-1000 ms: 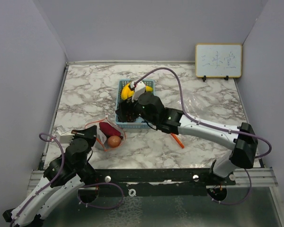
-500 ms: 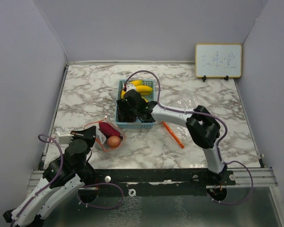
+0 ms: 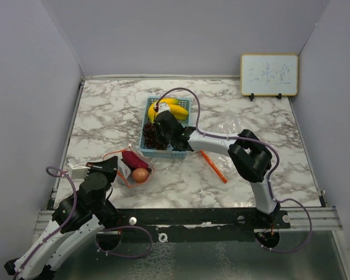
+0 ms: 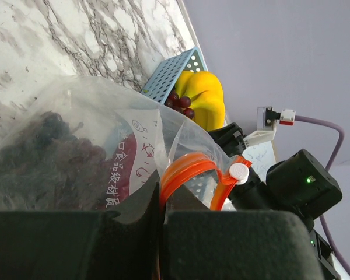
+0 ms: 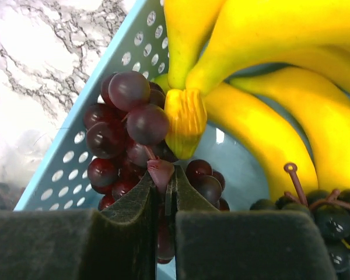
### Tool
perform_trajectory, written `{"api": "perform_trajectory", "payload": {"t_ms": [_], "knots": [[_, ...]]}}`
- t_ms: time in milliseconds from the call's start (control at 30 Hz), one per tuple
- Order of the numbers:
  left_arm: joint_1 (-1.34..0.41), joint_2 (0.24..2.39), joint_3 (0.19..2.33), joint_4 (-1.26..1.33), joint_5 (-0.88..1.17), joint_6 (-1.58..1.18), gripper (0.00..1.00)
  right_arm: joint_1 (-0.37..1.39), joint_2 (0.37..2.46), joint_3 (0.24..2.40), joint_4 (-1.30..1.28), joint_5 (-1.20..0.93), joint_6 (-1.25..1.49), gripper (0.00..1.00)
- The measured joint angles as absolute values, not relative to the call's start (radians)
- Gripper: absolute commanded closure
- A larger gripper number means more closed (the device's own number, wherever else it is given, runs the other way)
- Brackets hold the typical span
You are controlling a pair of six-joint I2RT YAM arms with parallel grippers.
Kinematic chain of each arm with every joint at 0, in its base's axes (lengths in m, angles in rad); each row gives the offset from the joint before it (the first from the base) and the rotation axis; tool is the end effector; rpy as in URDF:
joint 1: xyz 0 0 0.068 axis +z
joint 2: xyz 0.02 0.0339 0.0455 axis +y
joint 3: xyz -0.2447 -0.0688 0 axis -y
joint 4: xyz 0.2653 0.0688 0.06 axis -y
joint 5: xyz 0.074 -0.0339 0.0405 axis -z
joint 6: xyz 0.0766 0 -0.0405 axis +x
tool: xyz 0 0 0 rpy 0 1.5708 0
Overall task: Place the food in the zip-top bag and seal the zipper
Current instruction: Pick up the fake fruit from the bin, then place the fake fruit in the zipper food storage bag.
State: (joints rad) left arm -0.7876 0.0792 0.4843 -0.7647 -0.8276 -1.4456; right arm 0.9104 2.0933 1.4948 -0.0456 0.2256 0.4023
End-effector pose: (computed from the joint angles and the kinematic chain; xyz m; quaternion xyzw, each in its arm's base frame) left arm 0.1204 -0.0410 0.2483 -0.4598 0.6384 -0.3233 0.5257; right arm 0.3288 0.3954 0.1364 -0.1747 0.8730 0.1912 0.4133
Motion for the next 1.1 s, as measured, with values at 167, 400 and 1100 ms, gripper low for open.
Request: {"api": "perform_trajectory", "payload": {"t_ms": [167,400,1100], "knots": [[-0.788,0.075,0.484,-0.773,-0.828,-1.447,1.00,0.910,1.986,1.382,-0.033,0.221,0.383,0.97],[-0.788,0.075,0.484,-0.781,-0.832,-1.449,1.00,0.911,1.667,1.259,-0.057,0.186,0.339,0.97],[-0.788,0.109,0.483,-0.760,-0.839,-1.452,1.00,1.025,1.367,1.240,0.012,-0.265,0.264,0.97]]}}
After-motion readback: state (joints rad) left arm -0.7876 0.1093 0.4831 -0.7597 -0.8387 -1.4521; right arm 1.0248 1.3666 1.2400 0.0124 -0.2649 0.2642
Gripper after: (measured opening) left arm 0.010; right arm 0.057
